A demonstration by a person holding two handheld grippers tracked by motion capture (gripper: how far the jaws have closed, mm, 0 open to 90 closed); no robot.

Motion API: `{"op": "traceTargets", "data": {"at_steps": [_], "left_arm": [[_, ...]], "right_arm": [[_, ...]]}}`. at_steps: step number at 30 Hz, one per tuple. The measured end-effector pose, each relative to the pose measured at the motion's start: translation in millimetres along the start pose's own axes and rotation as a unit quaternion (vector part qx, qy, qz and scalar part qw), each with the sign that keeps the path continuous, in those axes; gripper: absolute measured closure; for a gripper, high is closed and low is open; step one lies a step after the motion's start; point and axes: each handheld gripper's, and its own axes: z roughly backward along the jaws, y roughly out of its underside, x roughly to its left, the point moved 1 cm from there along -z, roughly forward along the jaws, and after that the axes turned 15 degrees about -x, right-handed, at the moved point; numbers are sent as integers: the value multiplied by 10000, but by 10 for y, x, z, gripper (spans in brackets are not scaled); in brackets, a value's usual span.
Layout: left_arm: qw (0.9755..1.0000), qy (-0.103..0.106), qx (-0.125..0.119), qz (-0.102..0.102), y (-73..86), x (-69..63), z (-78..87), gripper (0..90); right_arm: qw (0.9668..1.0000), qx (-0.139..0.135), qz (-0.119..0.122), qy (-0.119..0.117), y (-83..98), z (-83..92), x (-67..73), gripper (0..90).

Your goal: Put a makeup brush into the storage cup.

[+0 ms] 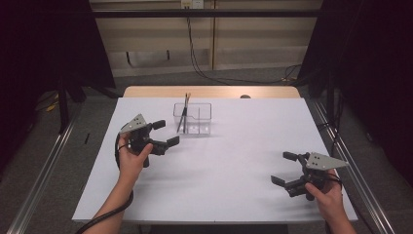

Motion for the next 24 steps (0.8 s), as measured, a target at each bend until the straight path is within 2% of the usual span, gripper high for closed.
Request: {"op": "traceTargets", "data": {"at_steps": [24], "left_arm": [[9999, 101, 25, -90, -2, -61, 77, 8]], "right_arm": [[10000, 8, 29, -16, 2, -2, -3, 3]]}}
